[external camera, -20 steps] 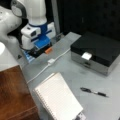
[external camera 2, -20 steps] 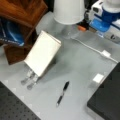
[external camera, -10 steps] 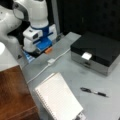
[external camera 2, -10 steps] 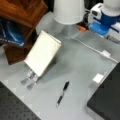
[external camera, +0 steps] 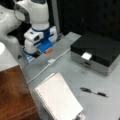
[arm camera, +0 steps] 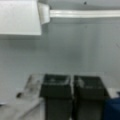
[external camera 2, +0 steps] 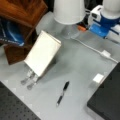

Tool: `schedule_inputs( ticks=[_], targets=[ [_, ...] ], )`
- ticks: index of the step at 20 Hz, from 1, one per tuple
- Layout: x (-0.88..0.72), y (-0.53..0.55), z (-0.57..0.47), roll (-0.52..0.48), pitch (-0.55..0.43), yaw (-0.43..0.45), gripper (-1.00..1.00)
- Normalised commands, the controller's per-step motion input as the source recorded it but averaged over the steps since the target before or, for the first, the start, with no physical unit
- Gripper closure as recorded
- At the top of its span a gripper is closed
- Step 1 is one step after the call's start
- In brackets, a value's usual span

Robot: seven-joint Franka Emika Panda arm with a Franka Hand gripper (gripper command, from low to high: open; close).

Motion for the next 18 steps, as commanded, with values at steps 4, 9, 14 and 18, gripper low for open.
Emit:
schedule_inputs(
  ticks=[4, 9, 14, 18],
  targets=[
    [-0.45, 0.06, -0.45, 0.054, -0.343, 0.083, 1.0],
    [-0.53, 0.0, -0.45, 0.04, -0.378, 0.076, 1.0],
    [-0.6, -0.04, -0.42, 0.026, -0.394, 0.092, 1.0],
    [-0.6, -0.11, -0.47, 0.037, -0.455, 0.106, 1.0]
  ],
)
